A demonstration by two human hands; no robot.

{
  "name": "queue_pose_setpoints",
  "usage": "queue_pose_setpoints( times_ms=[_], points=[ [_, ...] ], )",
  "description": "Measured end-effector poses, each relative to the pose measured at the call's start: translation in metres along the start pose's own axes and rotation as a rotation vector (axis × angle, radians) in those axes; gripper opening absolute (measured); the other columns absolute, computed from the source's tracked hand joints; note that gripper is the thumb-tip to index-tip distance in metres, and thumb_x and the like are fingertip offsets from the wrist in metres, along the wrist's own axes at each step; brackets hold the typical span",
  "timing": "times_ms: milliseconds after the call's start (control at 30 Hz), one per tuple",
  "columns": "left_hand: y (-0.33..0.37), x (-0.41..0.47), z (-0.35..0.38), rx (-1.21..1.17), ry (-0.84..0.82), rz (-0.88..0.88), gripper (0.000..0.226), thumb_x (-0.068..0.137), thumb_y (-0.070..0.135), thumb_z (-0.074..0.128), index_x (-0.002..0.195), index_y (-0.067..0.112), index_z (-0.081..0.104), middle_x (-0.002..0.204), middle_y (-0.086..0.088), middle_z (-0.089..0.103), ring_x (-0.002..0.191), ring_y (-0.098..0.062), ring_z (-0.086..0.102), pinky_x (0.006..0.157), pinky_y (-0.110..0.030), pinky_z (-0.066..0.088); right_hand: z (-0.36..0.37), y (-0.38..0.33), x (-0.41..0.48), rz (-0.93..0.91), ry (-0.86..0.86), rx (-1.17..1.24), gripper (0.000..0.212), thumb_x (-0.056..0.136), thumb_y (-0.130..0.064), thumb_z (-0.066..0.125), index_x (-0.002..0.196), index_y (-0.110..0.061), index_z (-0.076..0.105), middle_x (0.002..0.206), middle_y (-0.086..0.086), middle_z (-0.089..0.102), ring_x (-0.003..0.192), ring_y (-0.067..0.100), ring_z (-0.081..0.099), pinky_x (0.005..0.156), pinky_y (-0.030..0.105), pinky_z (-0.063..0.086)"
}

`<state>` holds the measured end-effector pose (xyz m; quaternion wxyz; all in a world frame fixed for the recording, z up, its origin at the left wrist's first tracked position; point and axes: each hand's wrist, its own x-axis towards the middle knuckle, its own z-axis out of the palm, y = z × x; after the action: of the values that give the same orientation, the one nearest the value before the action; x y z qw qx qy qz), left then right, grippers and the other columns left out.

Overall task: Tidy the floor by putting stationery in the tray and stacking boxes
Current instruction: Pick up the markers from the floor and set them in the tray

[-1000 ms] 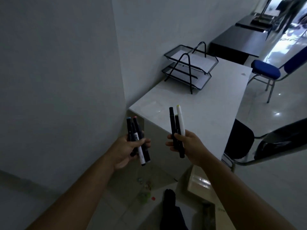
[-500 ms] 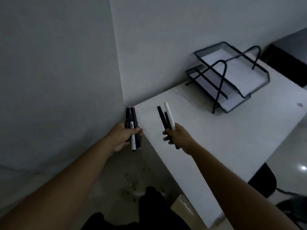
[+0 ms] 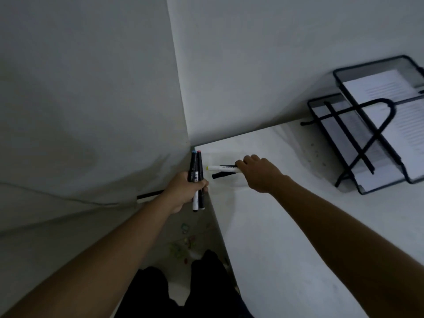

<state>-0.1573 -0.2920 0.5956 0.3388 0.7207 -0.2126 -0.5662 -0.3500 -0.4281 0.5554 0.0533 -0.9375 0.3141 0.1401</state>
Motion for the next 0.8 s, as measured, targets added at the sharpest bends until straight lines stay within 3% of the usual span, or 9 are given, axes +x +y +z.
queue_pose_setpoints(
  times_ms=[100, 200, 267, 367, 600, 700, 800],
  points=[
    [0.004, 0.006, 0.006, -0.030, 0.014, -0.011, 0.020, 0.090, 0.010, 0.060, 0.109, 0.003, 0.060, 0.097, -0.012, 0.068, 0.067, -0.005, 0.067, 0.053, -0.016, 0.051, 0.004, 0.007, 0.009, -0.043, -0.040, -0.025, 0.043, 0.090, -0.014, 0.054, 0.131, -0.016, 0.042, 0.120, 0.011, 0.051, 0.103, 0.026, 0.049, 0.085, 0.039, 0.047],
    [0.005, 0.011, 0.010, -0.013, 0.031, 0.004, 0.018, 0.090, 0.010, 0.060, 0.106, 0.002, 0.060, 0.096, -0.014, 0.069, 0.081, -0.019, 0.066, 0.080, -0.034, 0.054, 0.012, 0.009, 0.011, -0.071, -0.105, 0.073, 0.044, 0.094, -0.022, 0.052, 0.136, -0.019, 0.039, 0.130, 0.009, 0.048, 0.113, 0.027, 0.048, 0.095, 0.041, 0.044],
    [0.005, 0.013, 0.010, -0.002, 0.043, 0.000, 0.023, 0.090, 0.010, 0.060, 0.112, 0.001, 0.058, 0.098, -0.016, 0.069, 0.089, -0.024, 0.066, 0.090, -0.041, 0.052, 0.014, 0.010, 0.012, -0.084, -0.145, 0.170, 0.043, 0.096, -0.027, 0.051, 0.138, -0.021, 0.041, 0.133, 0.008, 0.049, 0.114, 0.025, 0.048, 0.096, 0.040, 0.042],
    [0.006, 0.014, 0.011, 0.021, 0.056, 0.003, 0.026, 0.090, 0.010, 0.060, 0.115, 0.001, 0.057, 0.102, -0.019, 0.069, 0.096, -0.028, 0.067, 0.092, -0.044, 0.051, 0.013, 0.011, 0.010, -0.065, -0.176, 0.299, 0.044, 0.095, -0.026, 0.054, 0.137, -0.023, 0.044, 0.132, 0.007, 0.051, 0.112, 0.025, 0.049, 0.093, 0.036, 0.042],
    [0.006, 0.014, 0.014, 0.078, 0.037, 0.044, 0.014, 0.090, 0.010, 0.060, 0.103, 0.003, 0.061, 0.092, -0.014, 0.068, 0.091, -0.029, 0.063, 0.094, -0.047, 0.050, 0.009, 0.018, 0.007, 0.024, -0.216, 0.501, 0.037, 0.094, -0.013, 0.053, 0.131, -0.015, 0.052, 0.122, 0.011, 0.058, 0.104, 0.026, 0.055, 0.085, 0.029, 0.042],
    [0.005, 0.013, 0.013, 0.101, 0.037, 0.056, 0.011, 0.090, 0.010, 0.059, 0.099, 0.004, 0.062, 0.091, -0.013, 0.068, 0.088, -0.027, 0.062, 0.093, -0.046, 0.050, 0.004, 0.019, 0.007, 0.084, -0.132, 0.609, 0.032, 0.094, -0.011, 0.053, 0.125, -0.011, 0.058, 0.117, 0.013, 0.063, 0.097, 0.027, 0.059, 0.083, 0.031, 0.047],
    [0.003, 0.012, 0.012, 0.097, 0.049, 0.063, 0.007, 0.090, 0.010, 0.059, 0.095, 0.006, 0.062, 0.090, -0.012, 0.069, 0.088, -0.026, 0.063, 0.093, -0.043, 0.050, 0.005, 0.016, 0.011, 0.163, -0.025, 0.562, 0.032, 0.095, -0.014, 0.051, 0.127, -0.016, 0.058, 0.113, 0.012, 0.064, 0.096, 0.030, 0.060, 0.089, 0.040, 0.049]
  ],
)
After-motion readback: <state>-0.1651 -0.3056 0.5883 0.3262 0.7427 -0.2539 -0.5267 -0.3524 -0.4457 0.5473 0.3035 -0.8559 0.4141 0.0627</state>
